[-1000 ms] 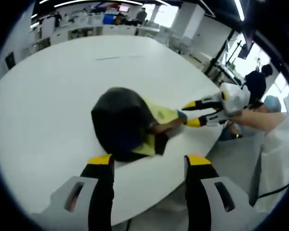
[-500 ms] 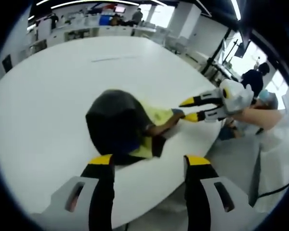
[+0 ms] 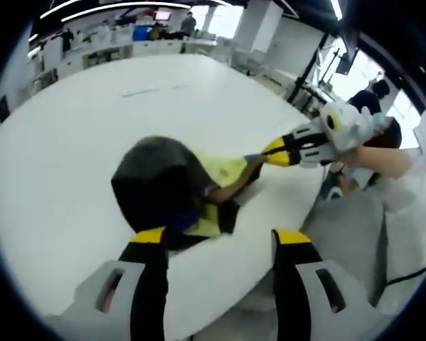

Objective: Fold the garment on the visible template until the final outline fits inside the template.

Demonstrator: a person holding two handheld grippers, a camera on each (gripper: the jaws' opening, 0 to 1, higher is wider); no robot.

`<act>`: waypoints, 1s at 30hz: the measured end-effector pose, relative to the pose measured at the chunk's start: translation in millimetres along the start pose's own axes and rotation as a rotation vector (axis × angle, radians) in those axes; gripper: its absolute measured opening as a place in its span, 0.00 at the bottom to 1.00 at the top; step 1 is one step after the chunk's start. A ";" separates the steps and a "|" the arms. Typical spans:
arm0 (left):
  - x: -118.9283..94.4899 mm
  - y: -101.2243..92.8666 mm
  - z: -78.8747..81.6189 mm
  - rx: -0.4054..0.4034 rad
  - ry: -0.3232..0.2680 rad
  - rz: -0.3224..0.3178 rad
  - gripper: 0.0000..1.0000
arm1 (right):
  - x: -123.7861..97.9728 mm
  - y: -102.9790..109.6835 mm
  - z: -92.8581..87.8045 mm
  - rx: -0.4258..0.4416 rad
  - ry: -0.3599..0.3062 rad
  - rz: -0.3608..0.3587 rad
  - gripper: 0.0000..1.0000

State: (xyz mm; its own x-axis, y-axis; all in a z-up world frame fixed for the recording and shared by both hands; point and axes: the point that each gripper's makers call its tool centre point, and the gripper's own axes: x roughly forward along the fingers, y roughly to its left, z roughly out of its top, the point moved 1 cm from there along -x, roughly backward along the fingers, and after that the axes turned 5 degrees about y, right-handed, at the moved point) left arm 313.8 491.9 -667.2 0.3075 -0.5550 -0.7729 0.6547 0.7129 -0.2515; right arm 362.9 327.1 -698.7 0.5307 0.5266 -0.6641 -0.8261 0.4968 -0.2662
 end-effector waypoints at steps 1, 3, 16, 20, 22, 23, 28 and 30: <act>1.1 -0.3 2.2 0.010 -0.003 0.000 0.55 | -1.6 -1.4 1.5 0.014 -0.003 0.004 0.04; 2.2 -0.2 5.3 0.027 -0.010 0.001 0.55 | -3.8 -4.2 4.1 0.035 -0.010 0.004 0.04; 12.1 9.9 27.7 0.306 -0.058 0.092 0.47 | -15.1 -15.3 24.0 0.232 -0.072 0.048 0.03; 14.3 7.9 34.4 0.340 -0.080 0.096 0.46 | -20.1 -22.1 33.9 0.287 -0.101 0.056 0.03; 16.2 8.0 36.9 0.369 -0.083 0.105 0.45 | -21.4 -24.9 37.1 0.298 -0.108 0.052 0.03; 17.0 8.4 38.3 0.387 -0.085 0.112 0.45 | -22.5 -27.1 40.1 0.310 -0.115 0.050 0.03; 24.8 11.0 44.1 0.581 -0.079 0.179 0.42 | -26.9 -32.0 52.7 0.361 -0.151 0.057 0.03; 30.1 10.1 42.8 0.609 -0.069 0.184 0.41 | -28.0 -33.9 56.1 0.369 -0.156 0.054 0.03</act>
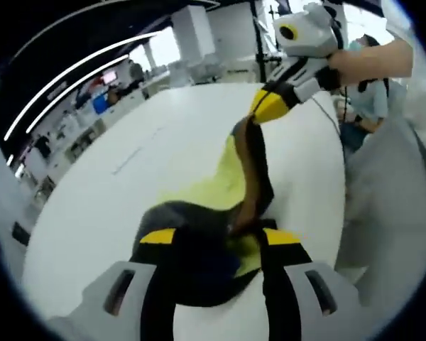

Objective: Fold the garment on the visible template until the final outline fits inside the template.

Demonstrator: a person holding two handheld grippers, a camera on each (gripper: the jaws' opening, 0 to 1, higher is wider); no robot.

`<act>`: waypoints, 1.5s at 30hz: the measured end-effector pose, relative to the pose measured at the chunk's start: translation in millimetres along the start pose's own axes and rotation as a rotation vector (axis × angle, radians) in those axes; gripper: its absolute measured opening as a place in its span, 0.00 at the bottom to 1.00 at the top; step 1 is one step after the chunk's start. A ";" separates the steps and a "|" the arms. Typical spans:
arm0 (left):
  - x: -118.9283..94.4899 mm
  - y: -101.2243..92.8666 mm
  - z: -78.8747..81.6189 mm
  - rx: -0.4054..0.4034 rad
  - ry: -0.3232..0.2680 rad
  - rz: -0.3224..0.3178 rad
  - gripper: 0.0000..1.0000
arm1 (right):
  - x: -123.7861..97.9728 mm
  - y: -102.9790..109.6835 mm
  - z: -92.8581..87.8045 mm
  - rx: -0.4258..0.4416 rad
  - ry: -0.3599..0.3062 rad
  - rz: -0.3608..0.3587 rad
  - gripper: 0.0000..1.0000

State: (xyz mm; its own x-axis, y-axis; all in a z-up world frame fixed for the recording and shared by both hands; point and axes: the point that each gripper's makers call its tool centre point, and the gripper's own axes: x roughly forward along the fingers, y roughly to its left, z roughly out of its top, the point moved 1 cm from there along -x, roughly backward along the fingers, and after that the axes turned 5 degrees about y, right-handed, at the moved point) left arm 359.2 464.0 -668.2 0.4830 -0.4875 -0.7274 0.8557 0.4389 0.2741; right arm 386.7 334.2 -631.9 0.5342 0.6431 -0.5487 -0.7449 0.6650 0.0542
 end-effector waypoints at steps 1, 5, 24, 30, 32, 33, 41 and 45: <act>1.9 -0.7 -0.2 0.002 0.002 -0.001 0.41 | -0.7 -0.1 2.5 0.004 -0.005 0.001 0.03; 6.3 0.0 0.9 0.029 0.009 0.011 0.40 | -4.1 0.0 9.8 0.016 -0.023 0.004 0.03; 9.3 17.4 11.5 0.162 0.016 0.133 0.21 | -12.0 7.3 32.4 0.059 -0.077 0.035 0.03; 8.1 23.6 14.0 0.153 0.016 0.170 0.02 | -12.3 7.2 29.3 0.057 -0.067 0.031 0.03; 7.1 24.0 14.4 0.149 0.014 0.174 0.02 | -12.7 6.9 28.8 0.057 -0.066 0.029 0.03; 6.7 23.3 13.8 0.146 0.015 0.171 0.02 | -12.9 6.7 28.6 0.056 -0.065 0.027 0.03; -6.4 27.0 20.3 0.046 -0.037 0.161 0.00 | -15.4 2.7 27.4 0.037 -0.053 0.007 0.03; -15.6 30.4 25.1 -0.053 -0.071 0.146 0.00 | -17.8 2.0 31.0 0.043 -0.065 0.006 0.03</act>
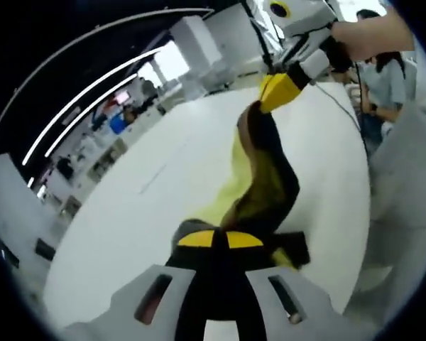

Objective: Fold the garment on the visible template until the final outline fits inside the template.

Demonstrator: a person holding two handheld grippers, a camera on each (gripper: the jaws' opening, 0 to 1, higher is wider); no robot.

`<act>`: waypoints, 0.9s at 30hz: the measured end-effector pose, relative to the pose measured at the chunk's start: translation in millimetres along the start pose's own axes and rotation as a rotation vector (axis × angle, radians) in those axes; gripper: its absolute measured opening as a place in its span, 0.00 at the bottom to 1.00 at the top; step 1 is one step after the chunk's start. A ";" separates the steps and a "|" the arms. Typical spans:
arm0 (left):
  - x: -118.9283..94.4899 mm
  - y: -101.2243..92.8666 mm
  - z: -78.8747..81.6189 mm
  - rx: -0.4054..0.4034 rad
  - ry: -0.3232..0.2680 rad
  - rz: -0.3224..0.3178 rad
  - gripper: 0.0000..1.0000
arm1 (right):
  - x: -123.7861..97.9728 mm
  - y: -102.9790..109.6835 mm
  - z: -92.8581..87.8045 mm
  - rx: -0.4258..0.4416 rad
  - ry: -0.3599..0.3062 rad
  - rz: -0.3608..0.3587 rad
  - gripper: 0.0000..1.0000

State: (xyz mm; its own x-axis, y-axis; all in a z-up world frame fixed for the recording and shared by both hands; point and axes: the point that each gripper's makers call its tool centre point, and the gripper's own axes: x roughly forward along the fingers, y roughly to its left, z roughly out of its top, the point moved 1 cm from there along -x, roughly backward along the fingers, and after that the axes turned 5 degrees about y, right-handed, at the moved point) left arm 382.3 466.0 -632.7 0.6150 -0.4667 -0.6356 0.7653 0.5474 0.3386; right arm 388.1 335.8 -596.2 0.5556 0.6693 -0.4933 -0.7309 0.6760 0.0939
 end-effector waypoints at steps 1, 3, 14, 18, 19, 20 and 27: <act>-2.2 2.2 1.5 -0.028 -0.008 0.003 0.00 | -0.8 0.0 2.0 0.003 -0.008 -0.001 0.03; -7.5 6.9 6.0 -0.081 -0.026 0.005 0.00 | -1.4 -0.1 4.3 -0.005 -0.009 -0.007 0.03; -43.4 33.0 41.3 -0.321 -0.150 0.015 0.00 | -19.6 2.7 45.5 -0.011 -0.104 -0.022 0.03; -55.4 42.9 50.0 -0.376 -0.182 0.023 0.00 | -28.5 2.4 65.1 -0.024 -0.144 -0.038 0.03; -59.8 46.1 53.3 -0.385 -0.191 0.027 0.00 | -30.4 2.7 68.9 -0.027 -0.151 -0.040 0.03; -62.5 48.1 55.9 -0.395 -0.199 0.031 0.00 | -32.1 2.8 72.6 -0.031 -0.159 -0.042 0.03; -88.9 64.3 81.9 -0.472 -0.279 0.032 0.00 | -46.5 5.3 102.7 -0.064 -0.215 -0.064 0.03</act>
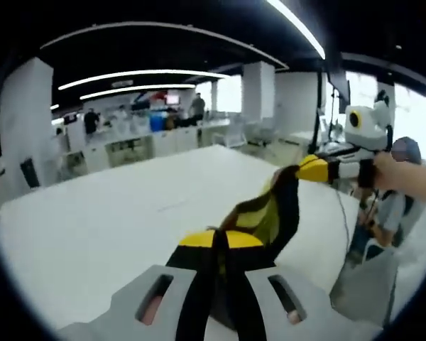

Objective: Fold the garment on the visible template until the final outline fits inside the template.

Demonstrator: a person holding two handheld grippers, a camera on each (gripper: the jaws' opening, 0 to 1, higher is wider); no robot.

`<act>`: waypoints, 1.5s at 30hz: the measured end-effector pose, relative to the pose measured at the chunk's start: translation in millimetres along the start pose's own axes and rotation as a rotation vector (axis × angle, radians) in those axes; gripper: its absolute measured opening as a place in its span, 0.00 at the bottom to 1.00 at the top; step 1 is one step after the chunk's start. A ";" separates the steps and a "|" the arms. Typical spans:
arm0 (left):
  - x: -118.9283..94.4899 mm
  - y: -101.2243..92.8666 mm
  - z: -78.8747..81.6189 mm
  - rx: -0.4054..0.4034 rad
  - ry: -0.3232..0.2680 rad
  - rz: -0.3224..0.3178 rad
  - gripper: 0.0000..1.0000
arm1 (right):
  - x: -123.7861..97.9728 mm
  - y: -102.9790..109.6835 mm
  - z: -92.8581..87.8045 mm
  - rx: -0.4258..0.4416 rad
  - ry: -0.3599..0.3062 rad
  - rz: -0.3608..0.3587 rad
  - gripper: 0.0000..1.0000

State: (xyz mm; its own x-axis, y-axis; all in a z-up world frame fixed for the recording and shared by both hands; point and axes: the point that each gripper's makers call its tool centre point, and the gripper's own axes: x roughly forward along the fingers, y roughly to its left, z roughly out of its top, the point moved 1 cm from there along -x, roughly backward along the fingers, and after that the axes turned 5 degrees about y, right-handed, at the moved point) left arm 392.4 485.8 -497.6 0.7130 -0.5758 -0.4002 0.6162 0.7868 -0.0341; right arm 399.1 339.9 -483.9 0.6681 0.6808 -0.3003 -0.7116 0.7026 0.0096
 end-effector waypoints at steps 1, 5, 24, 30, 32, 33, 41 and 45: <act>-2.7 -1.0 5.6 -0.013 -0.009 -0.004 0.00 | -1.8 0.6 6.5 -0.009 -0.015 -0.002 0.03; -10.6 -2.7 21.0 -0.021 -0.042 -0.004 0.00 | -8.4 2.1 24.5 -0.025 -0.050 -0.009 0.03; -61.6 -22.2 96.9 0.059 -0.217 -0.017 0.00 | -55.0 24.0 102.8 -0.112 -0.229 -0.041 0.02; -76.3 -28.1 110.7 0.079 -0.256 -0.022 0.00 | -70.1 33.5 114.2 -0.123 -0.259 -0.046 0.02; -82.2 -29.6 116.7 0.091 -0.273 -0.020 0.00 | -74.4 36.2 118.8 -0.134 -0.270 -0.051 0.02; -85.9 -30.6 120.0 0.097 -0.282 -0.020 0.00 | -78.1 38.6 122.5 -0.140 -0.278 -0.052 0.02; -101.2 -40.0 125.6 0.123 -0.299 -0.023 0.00 | -98.1 52.1 131.2 -0.157 -0.320 -0.061 0.03; -106.5 -46.8 123.4 0.125 -0.300 -0.033 0.00 | -108.3 59.9 129.0 -0.156 -0.326 -0.068 0.03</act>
State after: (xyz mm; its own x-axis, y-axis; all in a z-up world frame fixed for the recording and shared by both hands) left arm 328.9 482.9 -340.4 0.7473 -0.6550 -0.1123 0.6637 0.7439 0.0775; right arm 312.1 335.0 -327.8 0.7312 0.6817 0.0245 -0.6712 0.7254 -0.1525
